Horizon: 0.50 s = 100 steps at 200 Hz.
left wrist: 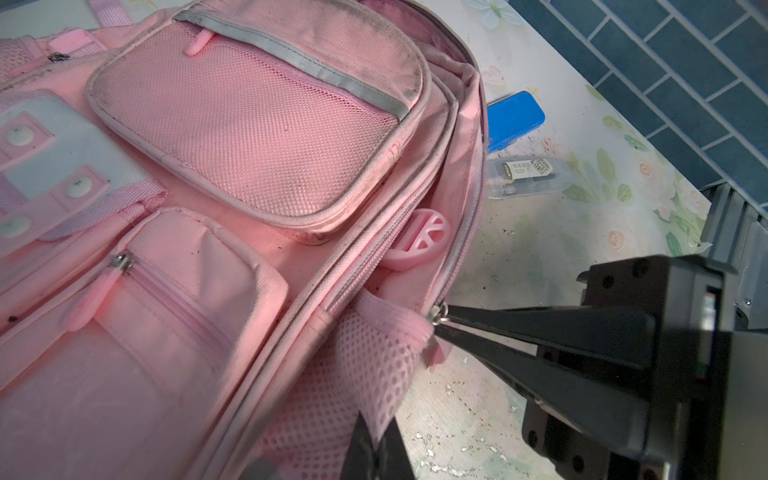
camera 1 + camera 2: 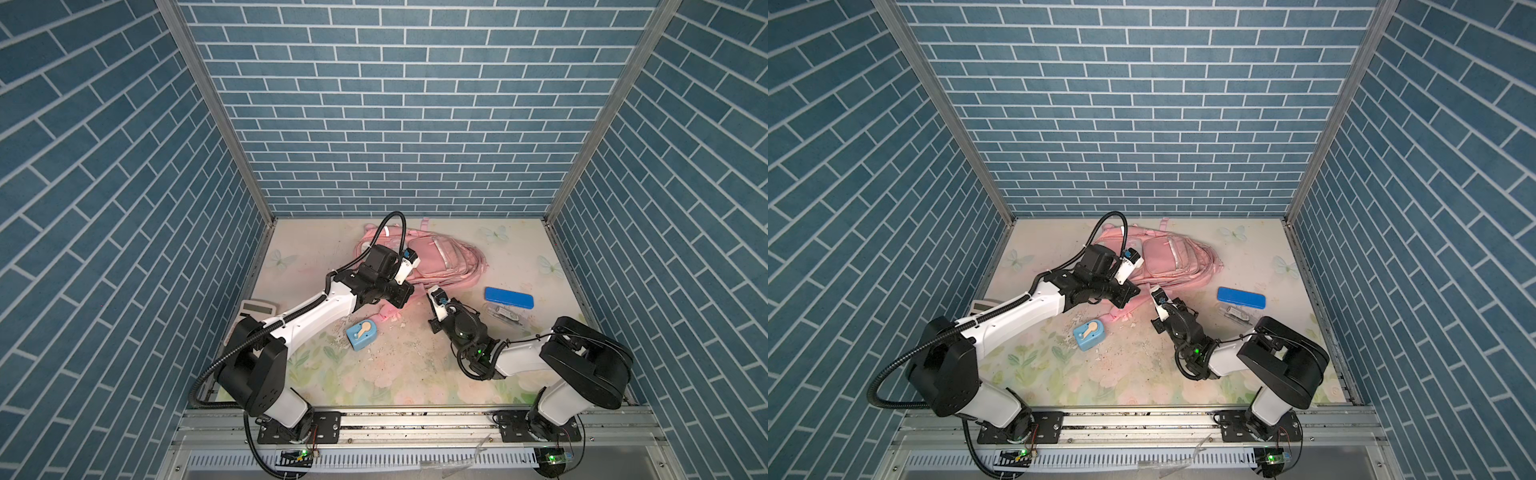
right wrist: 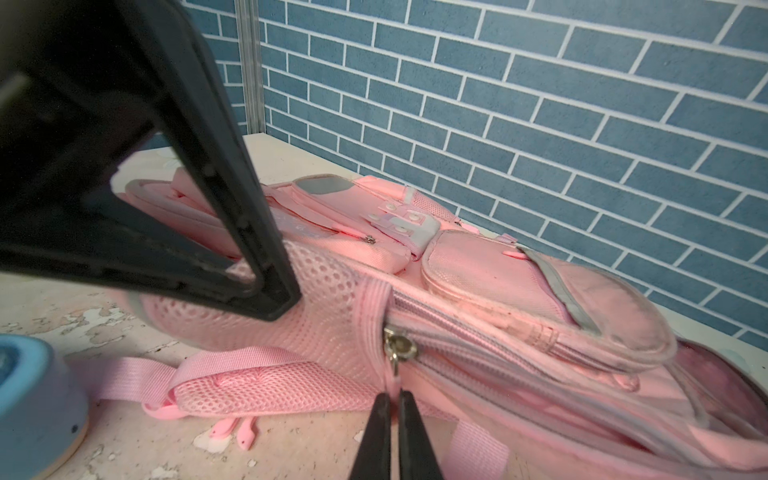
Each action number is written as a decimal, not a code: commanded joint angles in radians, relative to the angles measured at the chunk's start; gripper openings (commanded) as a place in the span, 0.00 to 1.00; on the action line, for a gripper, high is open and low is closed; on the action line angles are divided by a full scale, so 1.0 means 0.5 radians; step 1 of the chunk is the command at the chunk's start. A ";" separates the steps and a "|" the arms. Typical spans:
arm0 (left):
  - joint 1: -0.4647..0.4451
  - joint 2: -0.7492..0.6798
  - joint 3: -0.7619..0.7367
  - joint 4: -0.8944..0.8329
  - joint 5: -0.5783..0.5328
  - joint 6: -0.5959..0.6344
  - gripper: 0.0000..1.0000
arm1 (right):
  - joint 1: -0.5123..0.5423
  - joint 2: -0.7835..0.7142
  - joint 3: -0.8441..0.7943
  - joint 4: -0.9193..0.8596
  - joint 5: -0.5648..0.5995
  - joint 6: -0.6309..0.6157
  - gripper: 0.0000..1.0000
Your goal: Pack the student bag
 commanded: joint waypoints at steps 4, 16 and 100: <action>0.003 -0.013 0.089 0.098 0.074 -0.033 0.00 | -0.004 0.023 0.029 0.119 0.036 -0.052 0.06; 0.005 -0.015 0.078 0.099 0.076 -0.036 0.00 | -0.005 0.024 0.025 0.130 0.041 -0.046 0.08; -0.005 -0.013 0.085 0.120 0.102 -0.070 0.00 | -0.026 0.118 0.108 0.131 0.004 -0.055 0.18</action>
